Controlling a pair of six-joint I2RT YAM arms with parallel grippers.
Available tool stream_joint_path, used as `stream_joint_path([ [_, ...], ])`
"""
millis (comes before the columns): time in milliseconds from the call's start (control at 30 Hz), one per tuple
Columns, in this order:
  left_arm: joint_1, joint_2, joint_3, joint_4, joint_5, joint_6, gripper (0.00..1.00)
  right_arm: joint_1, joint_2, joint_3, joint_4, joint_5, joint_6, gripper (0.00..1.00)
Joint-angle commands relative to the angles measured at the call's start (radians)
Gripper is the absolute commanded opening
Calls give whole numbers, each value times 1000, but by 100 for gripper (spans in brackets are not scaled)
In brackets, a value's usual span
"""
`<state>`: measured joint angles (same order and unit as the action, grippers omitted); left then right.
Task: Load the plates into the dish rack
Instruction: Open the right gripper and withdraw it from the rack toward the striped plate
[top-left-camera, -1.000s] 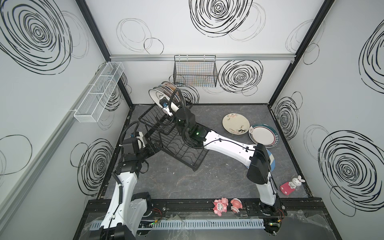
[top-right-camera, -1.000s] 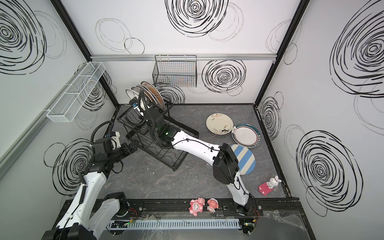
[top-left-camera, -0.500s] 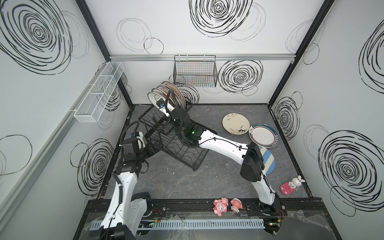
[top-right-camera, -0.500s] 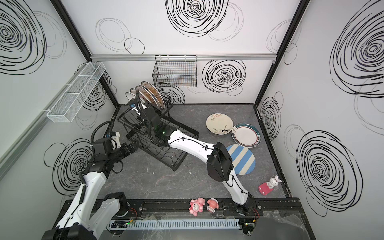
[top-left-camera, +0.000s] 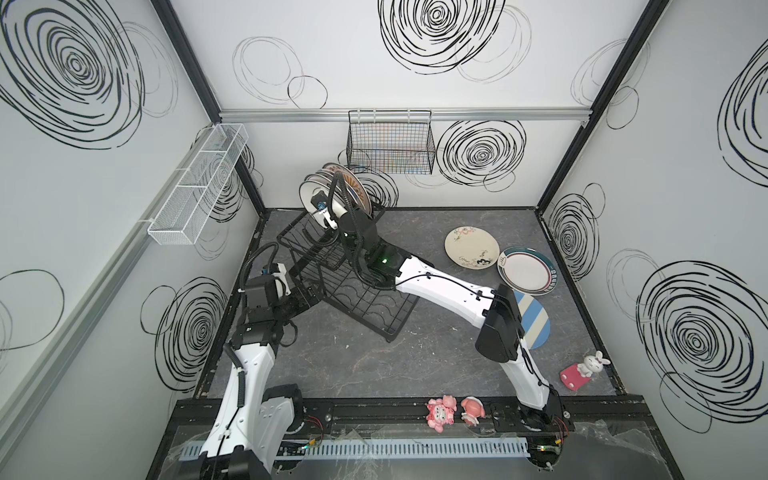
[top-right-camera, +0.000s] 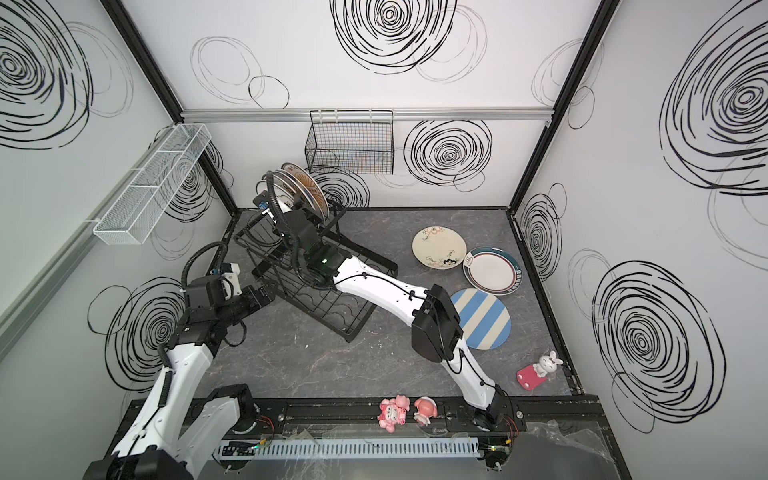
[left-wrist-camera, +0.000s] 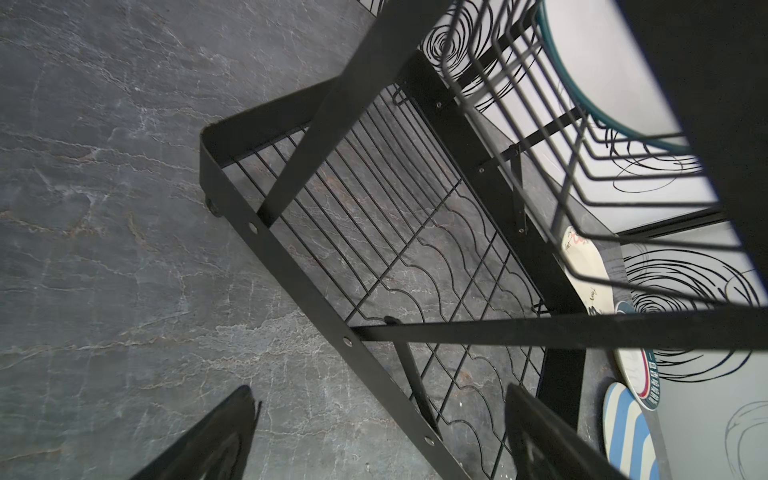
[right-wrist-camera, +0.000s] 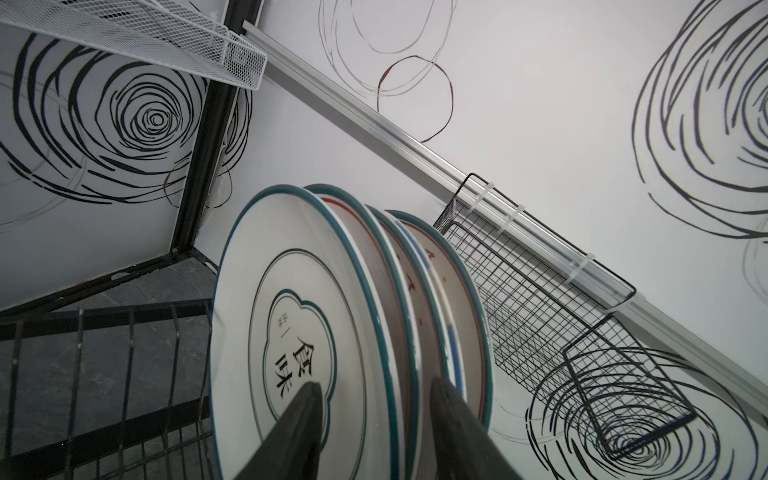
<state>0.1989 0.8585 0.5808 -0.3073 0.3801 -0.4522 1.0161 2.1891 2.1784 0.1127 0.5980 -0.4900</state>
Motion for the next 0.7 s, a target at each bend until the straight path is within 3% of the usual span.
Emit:
stream_joint_path([
  [0,-5,-11,47,5,-5,20,96,5,-34,73,-70,37,15,60],
  [167,-29,-36,100,-60,-61,59,96,12,-101,89,-164,12,83,75],
  [367,-90,-83,148,-123,-106,52,96,-1,-255,13,-324,-53,236,79],
  [533,-214,-127,153,-151,-114,29,96,-80,-561,-388,-325,-185,439,81],
  [667,-373,-170,146,-165,-212,-34,96,-225,-802,-694,-403,-317,634,82],
])
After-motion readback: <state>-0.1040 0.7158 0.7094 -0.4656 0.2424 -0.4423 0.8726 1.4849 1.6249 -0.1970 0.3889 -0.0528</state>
